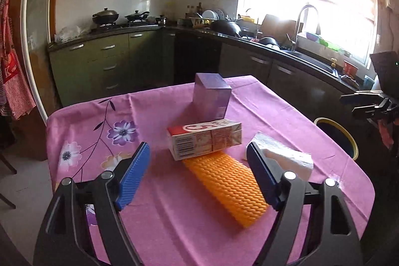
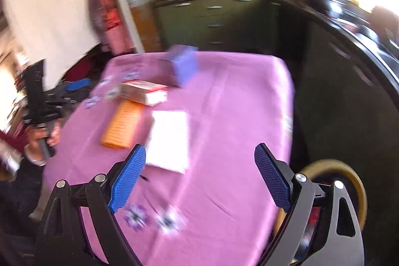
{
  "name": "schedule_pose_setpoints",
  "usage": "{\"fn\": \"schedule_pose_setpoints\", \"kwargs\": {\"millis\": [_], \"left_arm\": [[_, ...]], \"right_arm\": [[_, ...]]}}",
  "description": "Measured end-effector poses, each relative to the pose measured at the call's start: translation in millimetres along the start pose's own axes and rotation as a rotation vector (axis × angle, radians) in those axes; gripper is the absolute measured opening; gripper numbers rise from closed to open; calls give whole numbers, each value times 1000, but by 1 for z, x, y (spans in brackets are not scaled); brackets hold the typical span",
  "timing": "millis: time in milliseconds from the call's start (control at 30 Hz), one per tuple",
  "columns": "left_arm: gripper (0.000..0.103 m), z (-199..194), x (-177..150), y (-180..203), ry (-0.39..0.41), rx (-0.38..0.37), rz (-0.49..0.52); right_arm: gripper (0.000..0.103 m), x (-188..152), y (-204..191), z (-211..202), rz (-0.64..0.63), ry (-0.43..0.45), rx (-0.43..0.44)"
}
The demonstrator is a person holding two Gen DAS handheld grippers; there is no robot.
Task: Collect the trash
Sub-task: 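Grasp the red-and-white milk carton with the right tool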
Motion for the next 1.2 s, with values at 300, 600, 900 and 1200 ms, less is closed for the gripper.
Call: {"fn": "schedule_pose_setpoints", "kwargs": {"millis": [300, 600, 900, 1200], "left_arm": [[83, 4, -13, -21, -13, -1, -20], [84, 10, -21, -24, -39, -32, -38], [84, 15, -27, -14, -68, -47, -10], [86, 19, -30, -7, -84, -56, 13]], "right_arm": [[89, 69, -102, 114, -287, -198, 366], [89, 73, -106, 190, -390, -335, 419], [89, 68, -105, 232, -406, -409, 469], [86, 68, -114, 246, -403, -431, 511]]}}
Point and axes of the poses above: each gripper's, at about its wrist camera, not at the fingertips, and z roughly the way its jaws point, y to its right, x to its top, the point moved 9 cm from there along z, roughly the way its jaws point, and after that the axes turned 2 degrees about -x, right-handed, at the moved point
